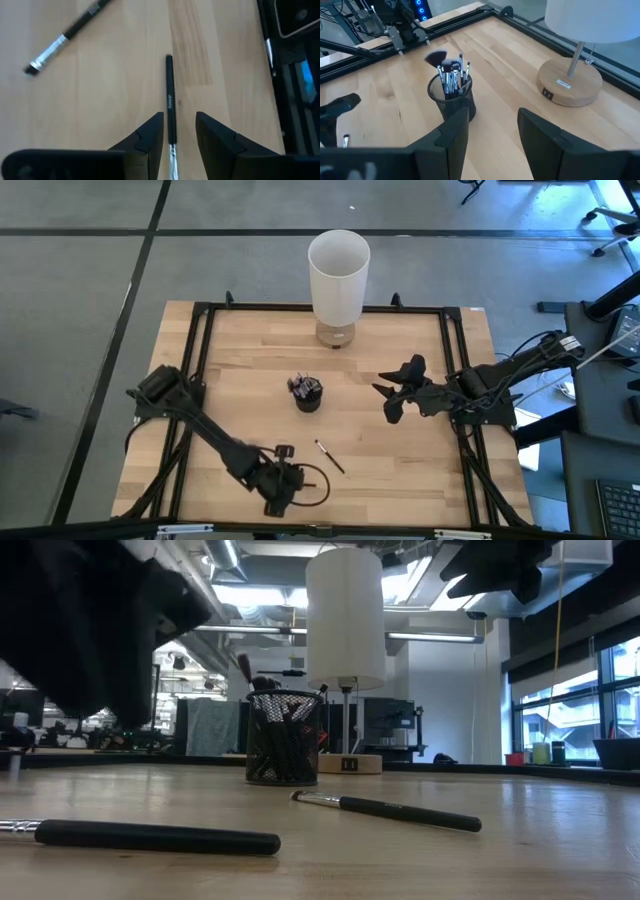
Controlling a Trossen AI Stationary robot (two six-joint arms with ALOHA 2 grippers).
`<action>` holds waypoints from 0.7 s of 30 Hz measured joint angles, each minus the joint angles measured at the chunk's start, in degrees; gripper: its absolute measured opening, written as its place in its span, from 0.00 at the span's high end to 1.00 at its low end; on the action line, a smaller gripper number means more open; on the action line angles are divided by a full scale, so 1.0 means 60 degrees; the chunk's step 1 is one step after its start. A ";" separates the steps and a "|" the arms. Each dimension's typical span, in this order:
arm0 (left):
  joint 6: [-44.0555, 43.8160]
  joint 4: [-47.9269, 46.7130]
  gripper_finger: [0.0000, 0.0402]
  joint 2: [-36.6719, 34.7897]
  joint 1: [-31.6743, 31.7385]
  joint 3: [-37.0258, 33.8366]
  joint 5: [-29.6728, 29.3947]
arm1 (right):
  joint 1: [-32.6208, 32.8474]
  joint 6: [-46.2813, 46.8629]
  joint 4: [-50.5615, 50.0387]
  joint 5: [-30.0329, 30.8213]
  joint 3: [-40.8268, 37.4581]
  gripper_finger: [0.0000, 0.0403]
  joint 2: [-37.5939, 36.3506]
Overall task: Put items in baskets/containers
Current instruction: Put the eyeshadow brush into the holder
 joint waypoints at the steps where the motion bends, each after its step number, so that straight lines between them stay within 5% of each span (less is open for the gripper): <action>1: -0.0086 -0.0063 0.73 0.0045 -0.0002 0.0000 0.0043 | 0.0000 0.0000 0.0000 0.0004 0.0000 0.58 0.0000; 14: -0.0704 -0.0210 0.78 0.0995 0.0000 0.0044 0.0596 | 0.0000 -0.0058 -0.0007 -0.0006 0.0000 0.58 -0.0004; 21: 0.0596 -0.0535 0.90 0.0863 -0.0045 0.0022 0.0489 | 0.0000 -0.0054 -0.0009 -0.0007 0.0000 0.58 -0.0004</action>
